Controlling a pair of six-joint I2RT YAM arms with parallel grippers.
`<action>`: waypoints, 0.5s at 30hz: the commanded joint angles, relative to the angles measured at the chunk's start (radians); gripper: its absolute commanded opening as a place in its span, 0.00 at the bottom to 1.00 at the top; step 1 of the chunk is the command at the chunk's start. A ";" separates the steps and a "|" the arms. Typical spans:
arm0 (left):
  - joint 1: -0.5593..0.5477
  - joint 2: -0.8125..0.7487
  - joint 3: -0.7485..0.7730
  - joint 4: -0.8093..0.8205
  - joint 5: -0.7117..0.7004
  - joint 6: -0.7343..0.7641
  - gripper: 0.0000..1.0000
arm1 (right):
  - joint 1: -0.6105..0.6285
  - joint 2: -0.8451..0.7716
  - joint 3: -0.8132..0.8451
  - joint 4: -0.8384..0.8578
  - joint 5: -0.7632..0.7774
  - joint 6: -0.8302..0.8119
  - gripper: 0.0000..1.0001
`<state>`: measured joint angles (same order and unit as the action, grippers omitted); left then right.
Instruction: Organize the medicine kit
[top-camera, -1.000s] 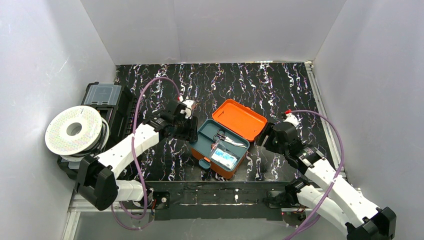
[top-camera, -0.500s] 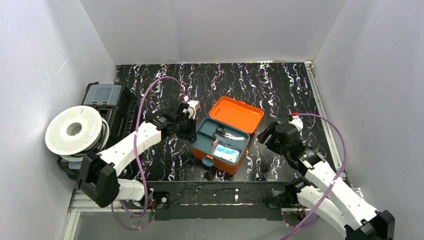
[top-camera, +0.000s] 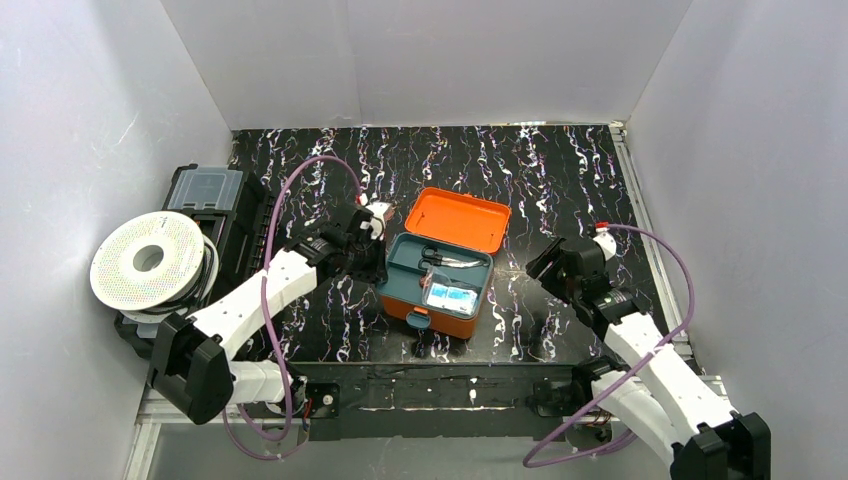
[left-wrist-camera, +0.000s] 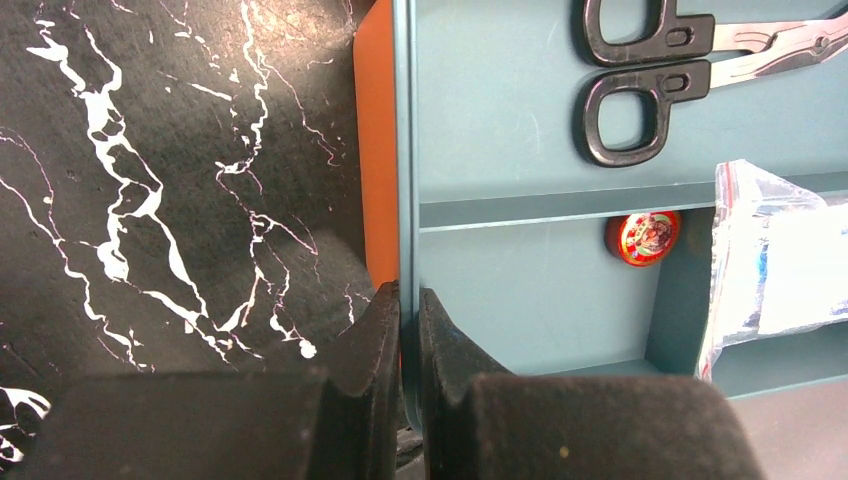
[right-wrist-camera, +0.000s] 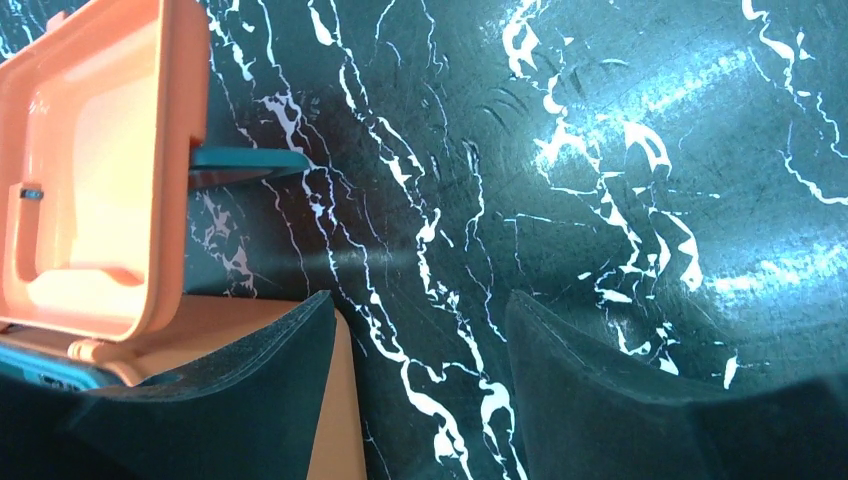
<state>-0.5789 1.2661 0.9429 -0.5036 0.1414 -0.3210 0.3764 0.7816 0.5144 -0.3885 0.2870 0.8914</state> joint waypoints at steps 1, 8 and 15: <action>0.004 -0.063 -0.012 -0.055 0.033 -0.013 0.00 | -0.052 0.051 0.033 0.139 -0.089 -0.048 0.69; 0.002 -0.085 -0.018 -0.115 0.045 -0.012 0.00 | -0.130 0.139 0.010 0.311 -0.255 -0.091 0.59; 0.002 -0.108 -0.032 -0.147 0.044 -0.028 0.00 | -0.171 0.254 -0.004 0.442 -0.355 -0.085 0.20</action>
<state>-0.5789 1.2045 0.9234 -0.5889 0.1364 -0.3149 0.2234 0.9889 0.5137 -0.0945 0.0205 0.8108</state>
